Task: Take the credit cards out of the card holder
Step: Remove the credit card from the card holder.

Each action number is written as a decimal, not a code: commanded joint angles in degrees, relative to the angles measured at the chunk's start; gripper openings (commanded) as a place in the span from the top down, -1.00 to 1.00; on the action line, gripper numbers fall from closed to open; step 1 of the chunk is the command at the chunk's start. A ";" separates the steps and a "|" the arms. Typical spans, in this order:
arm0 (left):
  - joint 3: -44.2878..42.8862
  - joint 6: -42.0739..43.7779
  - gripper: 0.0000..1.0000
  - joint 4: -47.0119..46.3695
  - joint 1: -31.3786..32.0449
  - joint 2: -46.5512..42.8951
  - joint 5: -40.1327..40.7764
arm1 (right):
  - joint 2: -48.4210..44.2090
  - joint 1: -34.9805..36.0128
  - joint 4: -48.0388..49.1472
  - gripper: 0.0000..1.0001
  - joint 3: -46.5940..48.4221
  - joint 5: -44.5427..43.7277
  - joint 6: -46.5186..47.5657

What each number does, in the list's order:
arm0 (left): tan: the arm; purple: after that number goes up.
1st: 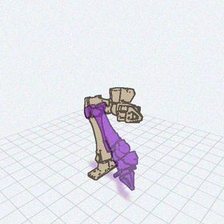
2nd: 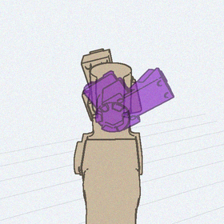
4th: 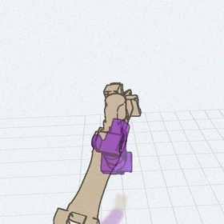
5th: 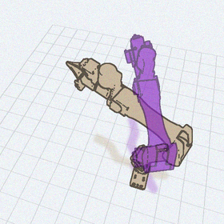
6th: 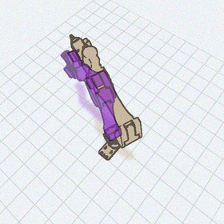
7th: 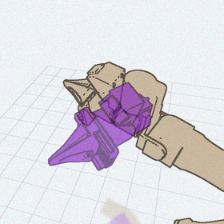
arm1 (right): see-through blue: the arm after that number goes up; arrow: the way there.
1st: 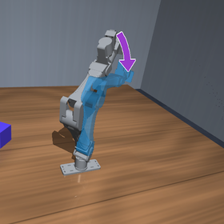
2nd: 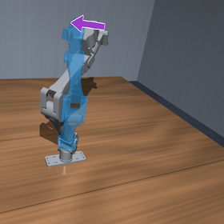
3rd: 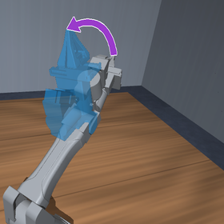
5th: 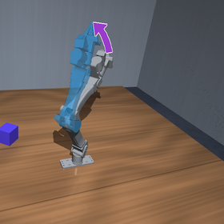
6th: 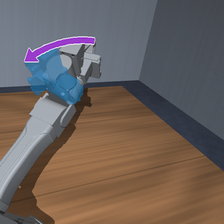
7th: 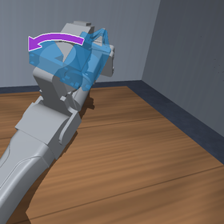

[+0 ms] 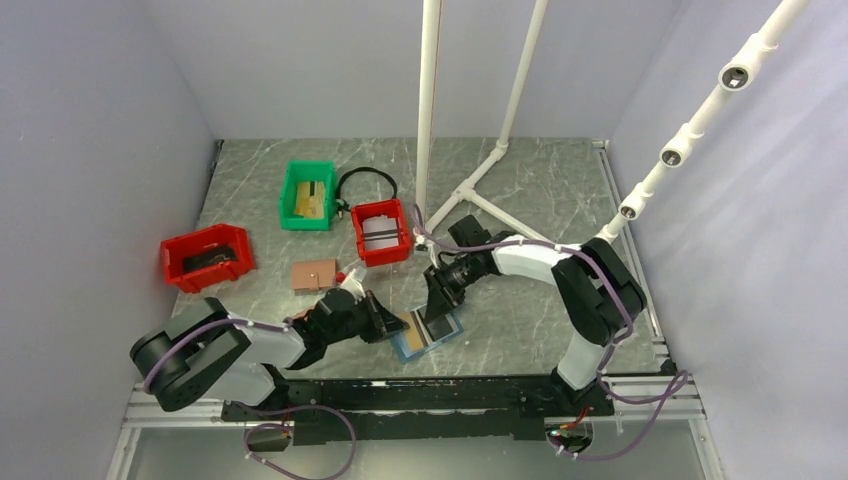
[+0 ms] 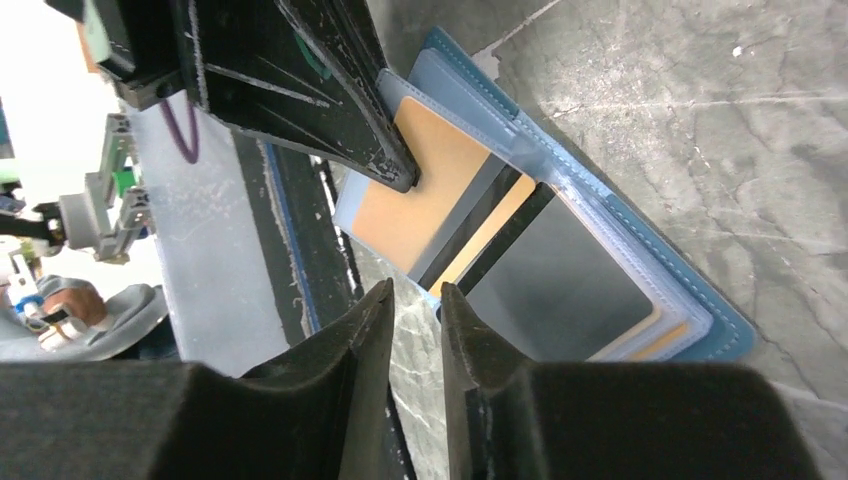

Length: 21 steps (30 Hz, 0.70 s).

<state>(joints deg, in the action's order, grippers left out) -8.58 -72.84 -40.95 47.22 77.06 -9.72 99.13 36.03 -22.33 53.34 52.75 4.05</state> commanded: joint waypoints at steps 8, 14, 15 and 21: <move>-8.43 29.00 1.00 -2.67 0.21 -2.43 -12.00 | -5.12 -8.52 -3.21 0.14 1.06 19.23 9.77; -9.46 30.99 1.00 -2.38 0.14 -4.26 -11.15 | -5.63 -9.37 -5.01 0.12 1.76 15.61 11.37; -9.11 30.70 1.00 -2.87 0.14 -4.52 -10.72 | -5.95 -9.53 -5.20 0.12 1.70 15.54 11.79; -7.12 28.86 1.00 -6.72 -0.20 -4.79 -10.30 | -7.56 -9.75 -5.59 0.11 1.55 12.98 12.96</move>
<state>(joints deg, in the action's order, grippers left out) -16.14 -44.40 -42.33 47.16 74.06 -19.57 94.59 26.61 -27.81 54.00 67.11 14.15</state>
